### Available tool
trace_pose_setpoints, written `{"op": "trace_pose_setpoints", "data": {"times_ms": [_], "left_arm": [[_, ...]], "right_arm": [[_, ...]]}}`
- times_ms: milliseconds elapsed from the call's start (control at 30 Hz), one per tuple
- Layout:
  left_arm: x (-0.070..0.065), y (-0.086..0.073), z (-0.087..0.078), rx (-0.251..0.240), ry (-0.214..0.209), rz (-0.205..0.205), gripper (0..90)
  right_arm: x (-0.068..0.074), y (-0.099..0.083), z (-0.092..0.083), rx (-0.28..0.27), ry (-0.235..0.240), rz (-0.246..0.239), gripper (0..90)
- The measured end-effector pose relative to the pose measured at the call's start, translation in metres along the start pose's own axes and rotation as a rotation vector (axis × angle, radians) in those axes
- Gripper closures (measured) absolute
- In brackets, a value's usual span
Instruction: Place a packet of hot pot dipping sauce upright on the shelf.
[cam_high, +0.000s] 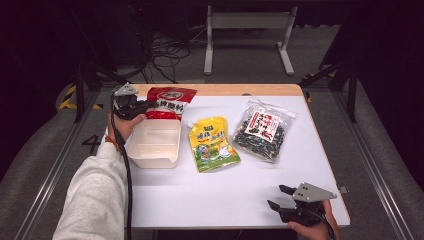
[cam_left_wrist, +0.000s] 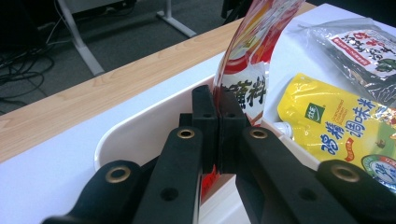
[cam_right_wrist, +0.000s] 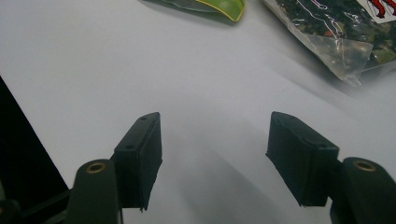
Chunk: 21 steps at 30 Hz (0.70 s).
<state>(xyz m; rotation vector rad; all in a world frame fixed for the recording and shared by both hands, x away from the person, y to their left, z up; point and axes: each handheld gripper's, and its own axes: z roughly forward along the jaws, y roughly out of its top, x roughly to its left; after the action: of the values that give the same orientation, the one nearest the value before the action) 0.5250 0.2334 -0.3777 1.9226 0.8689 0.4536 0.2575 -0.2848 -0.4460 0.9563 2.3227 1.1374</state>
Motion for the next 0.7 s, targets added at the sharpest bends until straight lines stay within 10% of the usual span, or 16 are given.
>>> {"op": "trace_pose_setpoints", "data": {"times_ms": [700], "left_arm": [[0.006,-0.014,0.000,0.007,-0.002,-0.027,88.3]], "right_arm": [[0.000,0.001,0.002,0.007,-0.006,-0.005,35.9]]}}
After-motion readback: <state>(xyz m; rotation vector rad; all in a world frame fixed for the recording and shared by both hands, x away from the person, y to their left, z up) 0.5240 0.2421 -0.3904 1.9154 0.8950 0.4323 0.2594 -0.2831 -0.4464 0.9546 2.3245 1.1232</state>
